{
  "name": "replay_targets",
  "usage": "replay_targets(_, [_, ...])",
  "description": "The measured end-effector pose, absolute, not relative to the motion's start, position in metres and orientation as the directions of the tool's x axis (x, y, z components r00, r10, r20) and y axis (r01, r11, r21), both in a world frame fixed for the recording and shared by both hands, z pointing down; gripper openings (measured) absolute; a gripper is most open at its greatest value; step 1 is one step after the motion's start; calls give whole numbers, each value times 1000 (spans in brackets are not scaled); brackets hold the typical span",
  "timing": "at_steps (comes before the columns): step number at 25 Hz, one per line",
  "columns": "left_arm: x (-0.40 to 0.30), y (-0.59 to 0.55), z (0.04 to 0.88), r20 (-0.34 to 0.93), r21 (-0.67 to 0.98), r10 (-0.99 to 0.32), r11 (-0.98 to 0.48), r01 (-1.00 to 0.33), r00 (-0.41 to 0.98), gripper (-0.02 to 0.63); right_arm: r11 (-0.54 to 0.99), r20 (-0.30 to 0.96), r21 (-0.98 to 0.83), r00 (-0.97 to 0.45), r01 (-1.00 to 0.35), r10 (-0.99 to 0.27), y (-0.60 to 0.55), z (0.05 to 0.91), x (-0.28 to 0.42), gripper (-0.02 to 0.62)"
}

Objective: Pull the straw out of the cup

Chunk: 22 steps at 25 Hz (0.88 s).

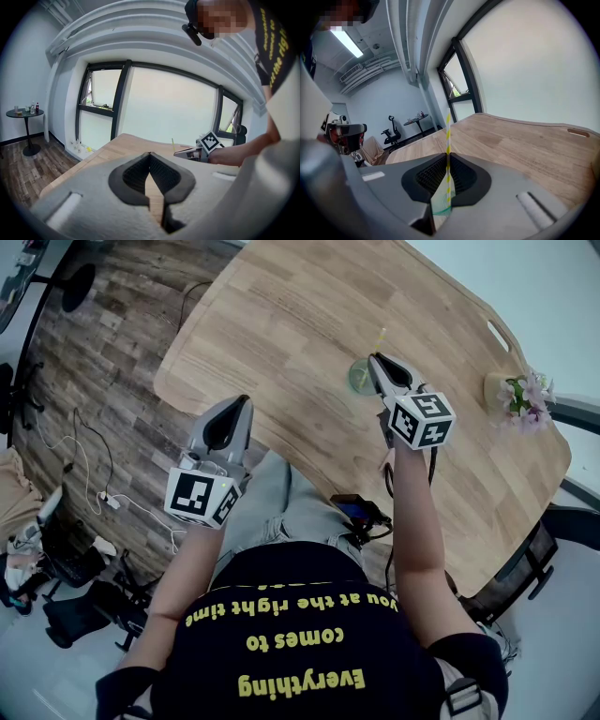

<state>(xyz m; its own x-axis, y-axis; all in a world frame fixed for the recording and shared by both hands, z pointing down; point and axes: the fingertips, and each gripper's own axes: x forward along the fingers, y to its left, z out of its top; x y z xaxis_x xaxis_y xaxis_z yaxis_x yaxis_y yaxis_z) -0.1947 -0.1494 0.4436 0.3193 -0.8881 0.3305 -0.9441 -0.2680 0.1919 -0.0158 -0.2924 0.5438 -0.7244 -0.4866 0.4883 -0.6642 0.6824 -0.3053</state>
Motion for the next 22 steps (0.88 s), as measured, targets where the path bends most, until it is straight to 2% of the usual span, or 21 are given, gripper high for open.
replay_targets(22, [-188, -154, 429, 285, 191, -888, -316, -929, 361, 0, 663, 350, -315, -732, -679, -584, -293, 475, 0, 32])
